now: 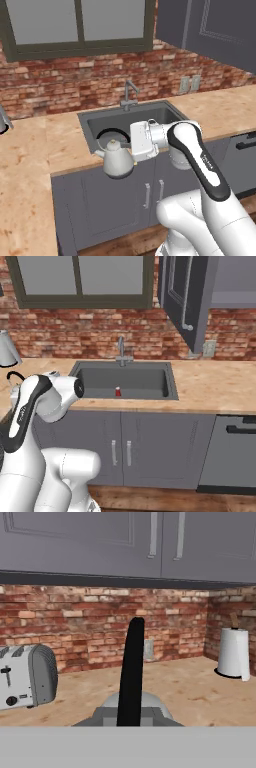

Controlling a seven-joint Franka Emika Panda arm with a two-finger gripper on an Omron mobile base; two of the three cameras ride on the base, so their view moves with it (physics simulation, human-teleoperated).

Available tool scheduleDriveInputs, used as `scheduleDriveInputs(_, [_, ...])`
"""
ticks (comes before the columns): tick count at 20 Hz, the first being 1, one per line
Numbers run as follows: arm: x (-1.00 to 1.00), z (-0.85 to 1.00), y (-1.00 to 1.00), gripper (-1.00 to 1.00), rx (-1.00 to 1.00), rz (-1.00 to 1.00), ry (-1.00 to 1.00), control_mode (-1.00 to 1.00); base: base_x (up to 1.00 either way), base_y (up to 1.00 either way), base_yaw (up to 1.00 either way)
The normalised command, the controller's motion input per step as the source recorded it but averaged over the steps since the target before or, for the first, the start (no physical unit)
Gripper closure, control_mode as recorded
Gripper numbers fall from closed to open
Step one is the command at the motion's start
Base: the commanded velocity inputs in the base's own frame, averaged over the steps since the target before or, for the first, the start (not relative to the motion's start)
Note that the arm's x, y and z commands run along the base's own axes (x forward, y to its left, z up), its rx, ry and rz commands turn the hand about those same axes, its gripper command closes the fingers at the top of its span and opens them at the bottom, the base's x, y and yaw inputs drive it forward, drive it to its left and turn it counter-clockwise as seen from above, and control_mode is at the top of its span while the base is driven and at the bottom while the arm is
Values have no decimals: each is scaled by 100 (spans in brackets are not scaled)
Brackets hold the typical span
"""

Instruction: Open the cabinet, pick the kettle from the cabinet, and place it in the sink.

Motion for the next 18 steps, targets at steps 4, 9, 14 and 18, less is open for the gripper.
scheduleDriveInputs(4, [0,0,0,100,0,0,0,100,20,44,9])
scheduleDriveInputs(9, [0,0,0,100,0,0,0,100,37,33,11])
scheduleDriveInputs(14, [0,0,0,100,0,0,0,100,46,34,5])
scheduleDriveInputs(18, [0,0,0,100,0,0,0,100,44,37,0])
